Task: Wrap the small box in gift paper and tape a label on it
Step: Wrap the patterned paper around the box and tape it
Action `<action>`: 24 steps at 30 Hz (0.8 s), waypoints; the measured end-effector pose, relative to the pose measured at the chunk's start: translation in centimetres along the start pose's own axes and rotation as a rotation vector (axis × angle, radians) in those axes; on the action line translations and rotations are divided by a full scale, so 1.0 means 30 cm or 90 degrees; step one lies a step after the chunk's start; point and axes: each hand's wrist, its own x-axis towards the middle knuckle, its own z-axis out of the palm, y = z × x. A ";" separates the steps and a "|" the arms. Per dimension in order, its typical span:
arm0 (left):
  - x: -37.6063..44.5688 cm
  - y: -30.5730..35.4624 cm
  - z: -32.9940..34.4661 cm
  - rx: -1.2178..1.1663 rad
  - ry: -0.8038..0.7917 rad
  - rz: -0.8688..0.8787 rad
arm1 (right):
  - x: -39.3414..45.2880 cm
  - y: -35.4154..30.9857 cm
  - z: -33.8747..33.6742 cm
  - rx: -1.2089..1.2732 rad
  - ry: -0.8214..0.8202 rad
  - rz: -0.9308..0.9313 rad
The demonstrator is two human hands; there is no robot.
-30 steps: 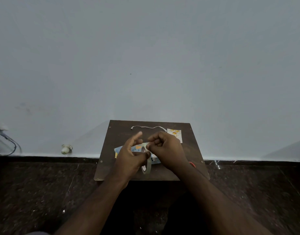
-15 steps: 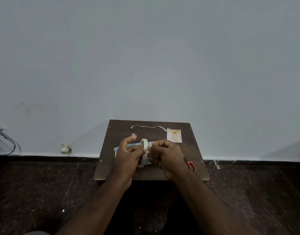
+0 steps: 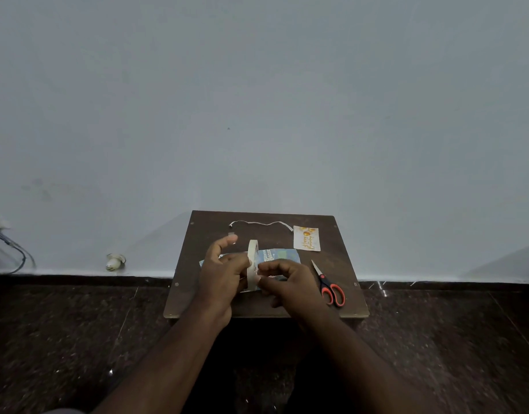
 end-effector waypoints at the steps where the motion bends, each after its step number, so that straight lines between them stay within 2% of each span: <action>1: 0.004 -0.003 0.002 -0.010 -0.001 -0.002 | -0.001 0.007 -0.005 -0.034 -0.014 -0.007; 6: 0.016 -0.006 0.007 -0.030 -0.054 -0.032 | 0.005 0.027 -0.036 -0.171 -0.037 -0.045; 9: 0.040 -0.011 0.007 0.022 -0.094 -0.036 | 0.042 0.054 -0.087 -0.237 0.029 -0.080; 11: 0.060 -0.019 0.005 0.085 -0.111 -0.025 | 0.083 0.066 -0.152 -0.306 0.107 -0.104; 14: 0.094 -0.042 -0.001 0.176 -0.123 0.000 | 0.161 0.102 -0.266 -0.421 0.160 -0.063; 18: 0.123 -0.070 -0.008 0.366 -0.164 0.068 | 0.254 0.160 -0.358 -0.527 0.132 0.001; 21: 0.133 -0.085 -0.018 0.501 -0.216 0.078 | 0.311 0.172 -0.369 -0.583 0.120 0.015; 24: 0.142 -0.093 -0.029 0.579 -0.226 0.096 | 0.365 0.185 -0.368 -0.618 0.104 0.032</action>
